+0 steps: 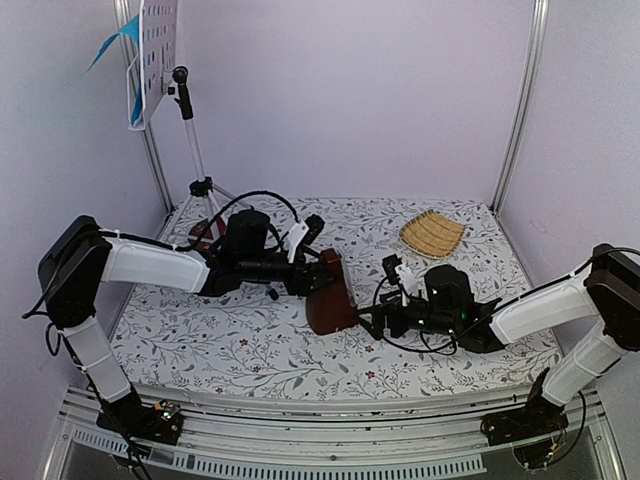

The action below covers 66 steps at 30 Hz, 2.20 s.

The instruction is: Pack up the instrument practice props

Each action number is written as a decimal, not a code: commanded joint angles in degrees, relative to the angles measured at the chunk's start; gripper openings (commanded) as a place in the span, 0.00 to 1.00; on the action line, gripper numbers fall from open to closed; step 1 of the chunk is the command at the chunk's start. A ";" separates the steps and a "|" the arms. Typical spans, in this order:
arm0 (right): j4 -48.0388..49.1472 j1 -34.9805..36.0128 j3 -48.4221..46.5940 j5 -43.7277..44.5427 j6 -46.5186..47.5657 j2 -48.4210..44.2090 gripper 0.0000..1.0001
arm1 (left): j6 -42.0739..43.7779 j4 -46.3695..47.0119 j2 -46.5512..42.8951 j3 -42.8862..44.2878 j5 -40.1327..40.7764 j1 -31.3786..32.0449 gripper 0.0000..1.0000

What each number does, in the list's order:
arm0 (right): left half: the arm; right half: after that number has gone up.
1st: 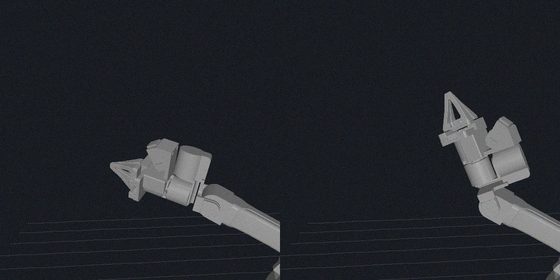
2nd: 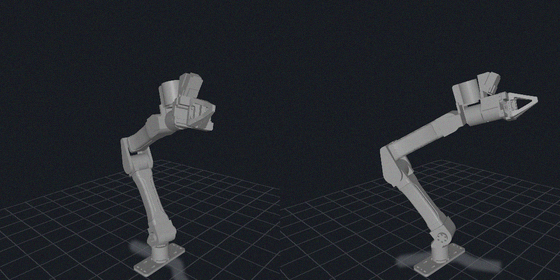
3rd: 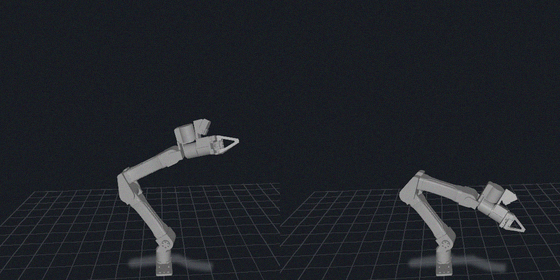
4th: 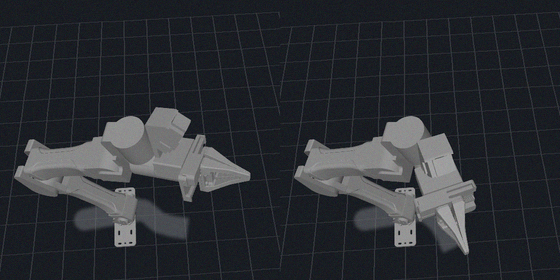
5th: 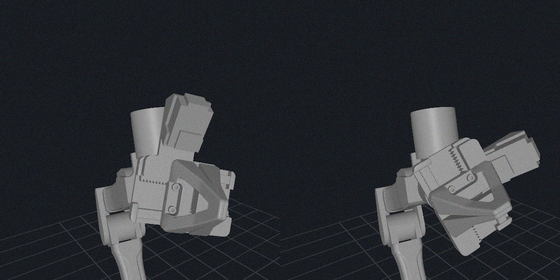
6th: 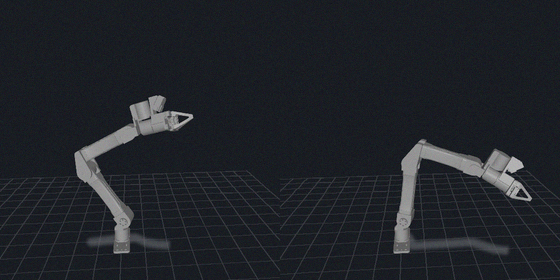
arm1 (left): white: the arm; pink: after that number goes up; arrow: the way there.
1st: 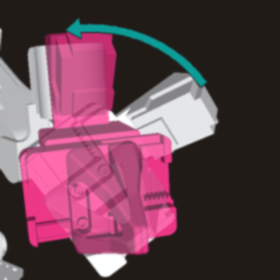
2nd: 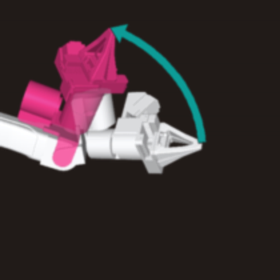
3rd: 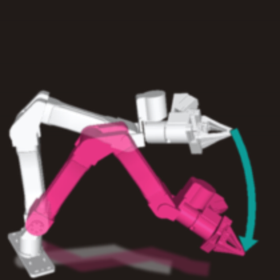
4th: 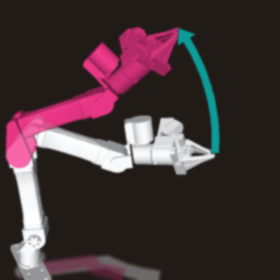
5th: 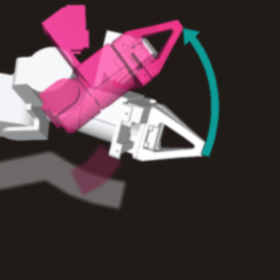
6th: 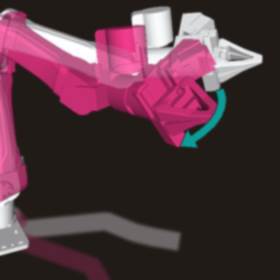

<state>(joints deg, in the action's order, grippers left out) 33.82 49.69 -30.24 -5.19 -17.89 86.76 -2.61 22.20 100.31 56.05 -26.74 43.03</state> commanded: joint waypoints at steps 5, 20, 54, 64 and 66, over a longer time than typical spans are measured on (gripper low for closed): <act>1.72 3.96 -1.35 12.76 4.40 7.69 0.99 | -1.97 0.82 -1.26 -1.12 2.03 1.03 0.52; 8.83 7.93 -6.47 20.68 9.62 20.16 0.99 | -1.39 0.62 -1.08 -1.10 3.28 2.11 0.52; 9.68 8.84 -9.81 24.99 13.12 25.39 0.45 | -1.43 1.05 -0.28 -0.84 2.84 2.84 0.51; 7.34 8.79 -4.25 24.74 11.22 14.32 0.90 | -1.76 0.77 -2.69 -1.36 6.12 2.88 0.82; 5.50 8.69 -1.10 25.88 9.01 8.80 0.93 | -2.18 0.82 -4.78 -1.86 7.14 2.89 0.88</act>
<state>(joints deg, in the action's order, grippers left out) 40.53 58.59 -35.62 19.29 -5.54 105.71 -4.01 23.00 99.88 55.42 -20.78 45.06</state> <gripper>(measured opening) 0.912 0.825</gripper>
